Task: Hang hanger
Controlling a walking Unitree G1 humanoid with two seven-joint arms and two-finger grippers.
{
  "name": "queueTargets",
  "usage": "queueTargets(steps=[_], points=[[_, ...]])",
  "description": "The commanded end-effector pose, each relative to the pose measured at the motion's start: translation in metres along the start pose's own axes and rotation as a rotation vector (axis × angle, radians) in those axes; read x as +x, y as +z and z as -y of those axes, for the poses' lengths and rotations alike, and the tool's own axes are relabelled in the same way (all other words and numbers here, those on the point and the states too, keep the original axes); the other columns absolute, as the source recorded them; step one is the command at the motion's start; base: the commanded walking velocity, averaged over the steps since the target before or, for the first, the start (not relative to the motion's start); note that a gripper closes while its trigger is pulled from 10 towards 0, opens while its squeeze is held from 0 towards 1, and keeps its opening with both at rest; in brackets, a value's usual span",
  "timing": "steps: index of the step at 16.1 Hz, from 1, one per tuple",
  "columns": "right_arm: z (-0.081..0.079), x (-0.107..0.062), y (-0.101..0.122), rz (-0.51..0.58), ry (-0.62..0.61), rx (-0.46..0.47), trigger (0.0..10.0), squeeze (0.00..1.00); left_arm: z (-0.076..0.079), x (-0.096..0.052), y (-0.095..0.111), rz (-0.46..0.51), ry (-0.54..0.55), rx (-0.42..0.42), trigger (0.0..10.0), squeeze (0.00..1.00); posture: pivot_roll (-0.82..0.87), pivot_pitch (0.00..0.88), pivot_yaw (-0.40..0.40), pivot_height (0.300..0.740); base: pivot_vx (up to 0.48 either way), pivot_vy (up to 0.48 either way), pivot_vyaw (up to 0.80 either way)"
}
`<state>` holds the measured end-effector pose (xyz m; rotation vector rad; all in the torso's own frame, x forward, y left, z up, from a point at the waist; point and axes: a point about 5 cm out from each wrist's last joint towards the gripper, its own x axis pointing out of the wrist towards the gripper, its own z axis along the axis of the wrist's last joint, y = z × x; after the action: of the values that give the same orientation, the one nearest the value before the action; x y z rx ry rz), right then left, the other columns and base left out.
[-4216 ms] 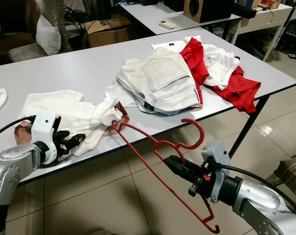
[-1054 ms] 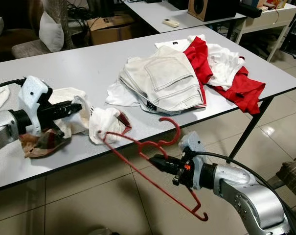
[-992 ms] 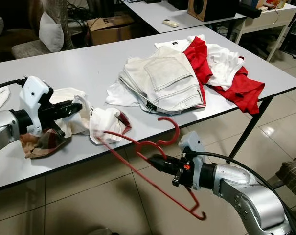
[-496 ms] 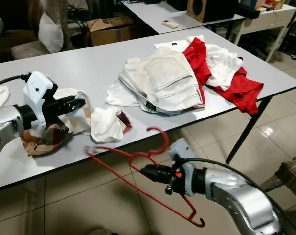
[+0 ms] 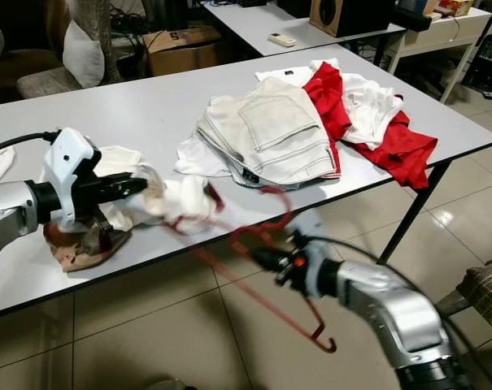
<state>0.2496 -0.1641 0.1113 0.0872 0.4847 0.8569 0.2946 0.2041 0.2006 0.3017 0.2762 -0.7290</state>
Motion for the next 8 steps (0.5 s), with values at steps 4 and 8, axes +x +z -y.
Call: queueTargets(steps=[4, 8], points=[[0.005, -0.031, 0.020, 0.128, -0.015, -0.036, 10.0, 0.00, -0.023, -0.008, -0.007, -0.060, 0.179, 0.029, 0.0, 0.00, -0.02, 0.000, 0.063, 0.740, 0.000, 0.000, 0.00], [0.012, -0.041, 0.023, 0.183, -0.056, -0.001, 10.0, 0.00, -0.014, -0.002, -0.009, -0.061, 0.124, 0.036, 0.0, 0.00, -0.02, 0.000, 0.068, 0.740, 0.000, 0.000, 0.00]])
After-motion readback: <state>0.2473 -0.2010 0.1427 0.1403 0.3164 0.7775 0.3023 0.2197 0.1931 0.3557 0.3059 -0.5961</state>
